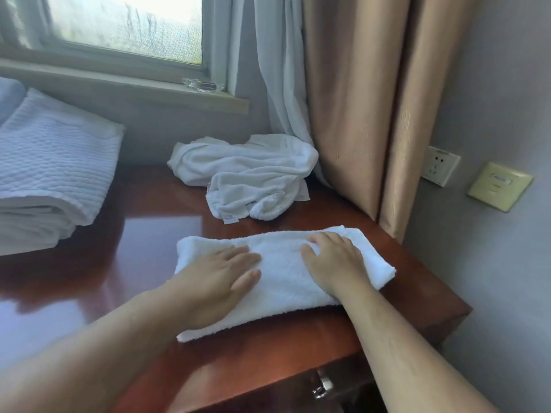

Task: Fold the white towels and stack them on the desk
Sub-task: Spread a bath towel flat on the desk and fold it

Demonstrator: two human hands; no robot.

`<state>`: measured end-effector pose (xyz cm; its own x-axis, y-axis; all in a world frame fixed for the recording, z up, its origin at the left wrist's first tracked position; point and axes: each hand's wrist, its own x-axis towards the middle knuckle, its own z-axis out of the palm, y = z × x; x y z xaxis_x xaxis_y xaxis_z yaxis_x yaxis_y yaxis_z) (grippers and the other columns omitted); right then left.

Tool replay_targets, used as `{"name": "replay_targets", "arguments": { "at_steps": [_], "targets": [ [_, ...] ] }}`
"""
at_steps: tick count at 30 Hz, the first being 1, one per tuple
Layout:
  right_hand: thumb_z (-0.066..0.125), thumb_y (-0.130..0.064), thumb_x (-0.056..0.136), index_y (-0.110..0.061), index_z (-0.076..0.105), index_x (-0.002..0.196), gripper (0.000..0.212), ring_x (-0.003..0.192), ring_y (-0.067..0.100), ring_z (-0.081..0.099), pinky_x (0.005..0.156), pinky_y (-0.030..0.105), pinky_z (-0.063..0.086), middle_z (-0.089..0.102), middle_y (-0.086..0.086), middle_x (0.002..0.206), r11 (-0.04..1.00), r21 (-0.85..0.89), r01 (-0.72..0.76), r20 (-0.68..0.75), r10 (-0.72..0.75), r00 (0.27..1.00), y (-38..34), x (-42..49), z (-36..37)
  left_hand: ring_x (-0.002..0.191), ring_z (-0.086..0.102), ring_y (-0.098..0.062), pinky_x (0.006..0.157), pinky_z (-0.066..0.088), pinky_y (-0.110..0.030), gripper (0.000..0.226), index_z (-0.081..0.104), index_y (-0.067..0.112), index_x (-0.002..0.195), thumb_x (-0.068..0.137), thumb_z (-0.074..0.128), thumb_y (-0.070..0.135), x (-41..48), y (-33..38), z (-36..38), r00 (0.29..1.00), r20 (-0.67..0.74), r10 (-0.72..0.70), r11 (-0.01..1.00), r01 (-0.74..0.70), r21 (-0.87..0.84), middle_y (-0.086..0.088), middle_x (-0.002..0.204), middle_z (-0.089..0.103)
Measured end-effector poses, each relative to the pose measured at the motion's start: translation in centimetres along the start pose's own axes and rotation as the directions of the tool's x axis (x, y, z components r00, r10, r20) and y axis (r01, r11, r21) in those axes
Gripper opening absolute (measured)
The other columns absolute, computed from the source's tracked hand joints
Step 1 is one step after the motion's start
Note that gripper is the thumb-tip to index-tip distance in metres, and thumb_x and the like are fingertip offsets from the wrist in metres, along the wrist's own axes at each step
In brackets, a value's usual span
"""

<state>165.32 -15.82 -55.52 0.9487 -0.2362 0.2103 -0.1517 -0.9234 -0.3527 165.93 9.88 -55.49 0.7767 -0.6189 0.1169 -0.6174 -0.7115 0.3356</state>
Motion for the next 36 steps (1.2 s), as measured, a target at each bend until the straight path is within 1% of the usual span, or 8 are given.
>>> {"name": "replay_targets", "arguments": {
  "at_steps": [6, 11, 18, 22, 26, 29, 32, 36],
  "targets": [
    [0.048, -0.030, 0.098, -0.032, 0.066, 0.116, 0.025, 0.116, 0.022, 0.048, 0.092, 0.037, 0.033, 0.060, -0.007, 0.122, 0.972, -0.232, 0.045, -0.138, -0.079, 0.987, -4.7, -1.9, 0.2, 0.142, 0.014, 0.016, 0.109, -0.002, -0.003, 0.047, 0.033, 0.053, 0.149, 0.103, 0.030, 0.051, -5.2, -3.4, -2.0, 0.999, 0.008, 0.047, 0.998, -0.047, 0.052, 0.035, 0.155, 0.025],
    [0.059, -0.022, 0.093, -0.024, 0.068, 0.108, 0.018, 0.105, 0.018, 0.056, 0.095, 0.038, 0.047, 0.063, -0.005, 0.106, 0.943, 0.206, 0.263, 0.022, -0.273, 0.962, -13.4, -5.7, 1.6, 0.138, 0.030, 0.009, 0.114, 0.023, -0.018, 0.044, 0.047, 0.049, 0.139, 0.099, 0.030, 0.055, -10.7, -5.0, -4.0, 0.995, -0.069, -0.074, 0.997, 0.074, -0.003, 0.031, 0.148, 0.041],
    [0.070, -0.014, 0.082, -0.023, 0.069, 0.086, 0.010, 0.083, 0.015, 0.055, 0.078, 0.034, 0.049, 0.063, -0.011, 0.083, 0.658, 0.339, 0.673, -0.081, -0.692, 0.717, -19.7, -14.0, 4.3, 0.112, 0.056, -0.002, 0.097, 0.043, -0.027, 0.030, 0.067, 0.034, 0.118, 0.100, 0.043, 0.038, -21.8, -6.1, -6.3, 0.977, -0.195, -0.085, 0.994, 0.096, 0.046, 0.023, 0.119, 0.064],
    [0.062, -0.026, 0.087, -0.019, 0.066, 0.082, 0.010, 0.077, 0.012, 0.055, 0.072, 0.030, 0.048, 0.063, -0.010, 0.079, 0.538, 0.383, 0.751, -0.157, -0.763, 0.627, -20.0, -15.0, 4.8, 0.120, 0.051, -0.008, 0.110, 0.031, -0.036, 0.060, 0.058, 0.031, 0.130, 0.095, 0.030, 0.071, -26.1, -6.1, -6.1, 0.991, -0.127, -0.029, 0.992, 0.045, 0.118, 0.017, 0.129, 0.055],
    [0.051, -0.035, 0.091, -0.017, 0.065, 0.082, 0.025, 0.083, 0.016, 0.060, 0.075, 0.038, 0.051, 0.067, -0.006, 0.085, 0.528, 0.342, 0.777, -0.128, -0.793, 0.596, -19.8, -15.5, 4.5, 0.143, 0.025, -0.003, 0.117, 0.018, -0.024, 0.094, 0.036, 0.033, 0.152, 0.075, 0.054, 0.085, -28.3, -6.5, -5.0, 0.998, -0.056, -0.034, 0.984, 0.043, 0.172, 0.019, 0.155, 0.032],
    [0.049, -0.051, 0.094, -0.019, 0.068, 0.108, 0.040, 0.113, 0.014, 0.058, 0.097, 0.035, 0.047, 0.066, -0.007, 0.118, 0.495, 0.301, 0.815, -0.047, -0.846, 0.532, -18.0, -16.7, 4.2, 0.137, 0.038, -0.012, 0.112, 0.033, -0.032, 0.078, 0.042, 0.030, 0.150, 0.080, 0.069, 0.053, -28.3, -6.1, -4.0, 0.985, -0.170, -0.024, 0.963, 0.068, 0.259, 0.016, 0.151, 0.041],
    [0.051, -0.081, 0.082, -0.021, 0.048, 0.145, 0.088, 0.148, 0.018, 0.032, 0.120, 0.039, 0.024, 0.042, -0.003, 0.156, 0.447, 0.186, 0.875, 0.100, -0.894, 0.436, -15.9, -18.2, 4.2, 0.117, 0.054, -0.020, 0.096, 0.046, -0.034, 0.058, 0.056, 0.018, 0.132, 0.078, 0.077, 0.019, -28.3, -5.7, -3.6, 0.950, -0.308, -0.052, 0.979, 0.109, 0.170, 0.008, 0.132, 0.059],
    [0.063, -0.072, 0.077, -0.021, 0.047, 0.141, 0.083, 0.138, 0.030, 0.044, 0.113, 0.050, 0.036, 0.050, 0.004, 0.146, 0.503, 0.107, 0.858, -0.054, -0.858, 0.510, -16.2, -19.9, 5.0, 0.101, 0.054, -0.013, 0.082, 0.044, -0.019, 0.038, 0.061, 0.019, 0.111, 0.077, 0.079, 0.013, -27.9, -5.1, -5.3, 0.913, -0.407, -0.036, 0.992, 0.080, 0.093, 0.017, 0.105, 0.056]
  ]
}}
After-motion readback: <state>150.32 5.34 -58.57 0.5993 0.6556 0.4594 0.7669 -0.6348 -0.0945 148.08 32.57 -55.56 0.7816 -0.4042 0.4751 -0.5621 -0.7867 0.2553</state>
